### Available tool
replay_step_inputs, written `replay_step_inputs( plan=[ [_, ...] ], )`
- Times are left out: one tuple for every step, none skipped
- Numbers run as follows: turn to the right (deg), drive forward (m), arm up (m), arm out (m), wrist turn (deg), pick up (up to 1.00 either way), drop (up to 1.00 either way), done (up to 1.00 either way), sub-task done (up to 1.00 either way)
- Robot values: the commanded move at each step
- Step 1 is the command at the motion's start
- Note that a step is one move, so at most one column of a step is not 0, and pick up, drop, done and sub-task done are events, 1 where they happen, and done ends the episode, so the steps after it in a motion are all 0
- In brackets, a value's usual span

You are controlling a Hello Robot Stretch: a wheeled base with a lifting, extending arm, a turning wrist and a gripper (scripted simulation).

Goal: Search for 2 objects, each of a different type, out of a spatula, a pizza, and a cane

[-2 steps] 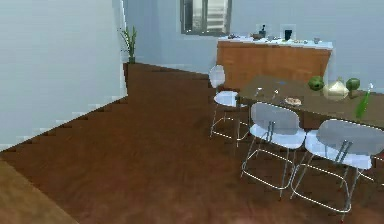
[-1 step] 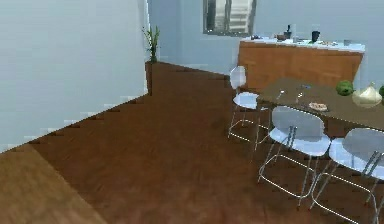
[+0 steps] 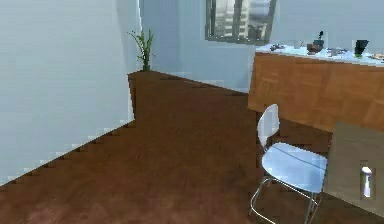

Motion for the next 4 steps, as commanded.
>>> replay_step_inputs(
  plan=[
    [-15.0, 0.00, 0.00, 0.00, 0.0, 0.00, 0.00, 0.00, 0.00],
    [0.0, 0.20, 0.00, 0.00, 0.0, 0.00, 0.00, 0.00, 0.00],
    [45.0, 0.00, 0.00, 0.00, 0.0, 0.00, 0.00, 0.00, 0.00],
    [45.0, 0.00, 0.00, 0.00, 0.0, 0.00, 0.00, 0.00, 0.00]
  ],
)
